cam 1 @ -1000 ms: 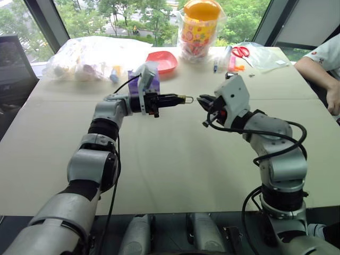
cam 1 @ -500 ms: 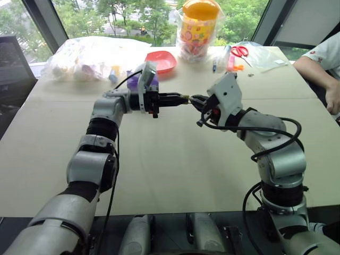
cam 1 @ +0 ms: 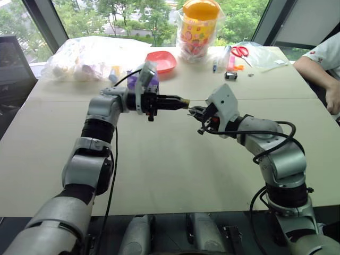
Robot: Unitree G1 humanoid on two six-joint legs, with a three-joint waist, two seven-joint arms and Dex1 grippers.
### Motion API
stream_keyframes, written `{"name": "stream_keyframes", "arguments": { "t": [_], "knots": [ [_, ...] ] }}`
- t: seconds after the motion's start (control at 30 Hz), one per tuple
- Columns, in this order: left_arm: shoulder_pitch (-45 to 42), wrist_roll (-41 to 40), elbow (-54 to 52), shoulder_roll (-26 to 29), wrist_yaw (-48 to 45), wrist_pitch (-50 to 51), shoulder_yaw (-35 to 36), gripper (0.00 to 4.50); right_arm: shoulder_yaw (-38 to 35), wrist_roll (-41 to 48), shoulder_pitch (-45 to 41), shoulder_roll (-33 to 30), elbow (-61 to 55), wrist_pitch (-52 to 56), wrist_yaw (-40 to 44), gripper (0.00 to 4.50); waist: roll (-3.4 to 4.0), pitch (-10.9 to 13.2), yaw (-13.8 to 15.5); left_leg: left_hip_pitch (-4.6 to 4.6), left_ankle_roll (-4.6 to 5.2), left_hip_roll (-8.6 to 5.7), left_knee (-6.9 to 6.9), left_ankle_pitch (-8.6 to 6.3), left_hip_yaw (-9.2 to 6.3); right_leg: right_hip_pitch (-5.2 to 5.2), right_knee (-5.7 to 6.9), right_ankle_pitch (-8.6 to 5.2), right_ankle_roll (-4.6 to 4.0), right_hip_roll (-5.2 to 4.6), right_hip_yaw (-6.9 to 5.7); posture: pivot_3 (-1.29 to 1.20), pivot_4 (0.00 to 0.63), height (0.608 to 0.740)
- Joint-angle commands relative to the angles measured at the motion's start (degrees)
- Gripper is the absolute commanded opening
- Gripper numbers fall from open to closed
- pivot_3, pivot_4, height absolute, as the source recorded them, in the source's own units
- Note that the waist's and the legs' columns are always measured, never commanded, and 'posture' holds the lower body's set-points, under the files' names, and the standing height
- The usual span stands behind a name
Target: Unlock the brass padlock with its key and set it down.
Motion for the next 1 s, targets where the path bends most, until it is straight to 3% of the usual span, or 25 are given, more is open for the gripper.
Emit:
{"name": "stream_keyframes", "arguments": {
  "t": [0.03,0.2,0.5,0.6,1.0],
  "knots": [
    [-2.3,-0.6,1.3,-0.2,0.7,-2.1,1.0,0.00,-0.9,1.6,-0.4,-0.8,-3.6,0.1,-0.7,0.38,0.00,0.0,0.0,0.00,0.00,0.00,0.00,0.00,0.00,0.00,0.00,0.00,0.00,0.00,0.00,0.00,0.150,0.740],
    [-4.0,-0.7,4.9,-0.8,1.6,-3.6,1.5,0.00,-1.3,1.9,1.4,-2.4,-3.8,0.0,-1.7,0.38,0.00,0.0,0.1,0.00,0.00,0.00,0.00,0.00,0.00,0.00,-0.01,0.00,0.00,0.00,0.00,0.00,0.150,0.740],
    [-4.8,1.5,11.3,-2.3,6.2,-6.0,2.2,0.00,-1.4,-1.5,13.4,-12.5,-4.9,-4.3,-1.7,0.38,-0.02,0.0,0.1,-0.03,0.09,-0.04,0.00,-0.05,0.03,0.03,-0.12,-0.01,0.01,-0.04,0.02,0.00,0.150,0.740],
    [-3.7,4.2,17.0,-4.6,14.3,-7.7,2.0,0.00,-3.2,-1.6,15.8,-15.5,-6.3,-4.3,-1.7,0.38,-0.01,0.0,0.2,0.00,0.09,-0.03,0.00,-0.05,0.03,0.03,-0.09,-0.01,0.02,0.00,0.02,0.00,0.150,0.740],
    [-3.5,5.0,28.1,-11.7,18.9,-5.5,5.3,0.00,-3.0,-0.9,15.2,-19.8,-10.5,-2.2,-1.6,0.38,-0.07,0.0,0.2,-0.01,0.09,-0.01,0.02,-0.05,0.03,0.03,-0.13,-0.01,0.02,-0.01,0.02,0.00,0.150,0.740]
  ]
}}
